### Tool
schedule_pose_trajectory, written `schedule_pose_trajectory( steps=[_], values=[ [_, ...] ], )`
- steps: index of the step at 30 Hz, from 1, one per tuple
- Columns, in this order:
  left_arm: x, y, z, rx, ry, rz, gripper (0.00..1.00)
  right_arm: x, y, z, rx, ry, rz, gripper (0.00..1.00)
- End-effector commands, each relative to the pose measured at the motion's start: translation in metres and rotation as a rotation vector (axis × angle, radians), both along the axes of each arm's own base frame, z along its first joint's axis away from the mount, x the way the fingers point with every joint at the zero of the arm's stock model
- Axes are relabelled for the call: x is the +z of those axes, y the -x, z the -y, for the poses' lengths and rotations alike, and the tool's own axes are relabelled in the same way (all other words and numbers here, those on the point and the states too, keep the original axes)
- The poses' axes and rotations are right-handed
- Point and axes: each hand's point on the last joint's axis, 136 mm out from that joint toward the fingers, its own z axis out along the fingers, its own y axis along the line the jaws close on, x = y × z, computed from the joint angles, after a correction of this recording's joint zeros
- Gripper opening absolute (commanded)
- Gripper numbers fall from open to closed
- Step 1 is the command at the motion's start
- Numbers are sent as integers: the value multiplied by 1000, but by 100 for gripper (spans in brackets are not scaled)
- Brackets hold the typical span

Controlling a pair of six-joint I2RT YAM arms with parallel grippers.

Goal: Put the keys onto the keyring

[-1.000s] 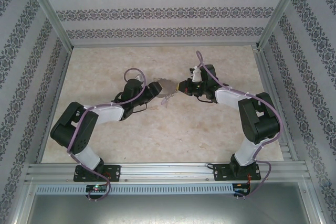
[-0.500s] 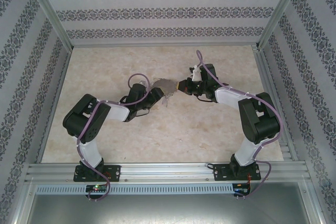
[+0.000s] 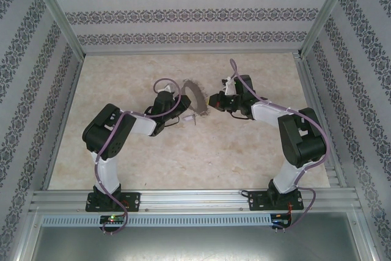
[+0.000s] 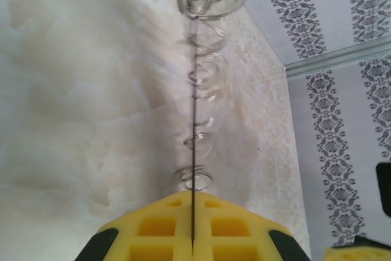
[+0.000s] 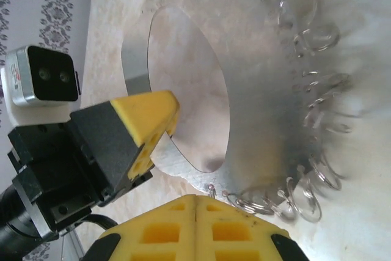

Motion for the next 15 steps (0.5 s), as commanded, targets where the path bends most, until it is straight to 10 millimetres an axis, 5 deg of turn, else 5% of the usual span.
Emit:
schedule_pose_trajectory(
  steps=[1,6,11,15],
  values=[
    [50,-12,12,-61,-59,198,0,42,-17,1,-5,-55,120,0],
    [115,-17,24,-126,-84,374,0,85,-26,2,-7,-101,220,0],
    [184,-12,36,-189,-46,548,0,114,-19,14,-50,-110,322,35],
    [249,-3,41,-230,-28,708,0,121,-3,29,-92,-101,440,44]
  ],
)
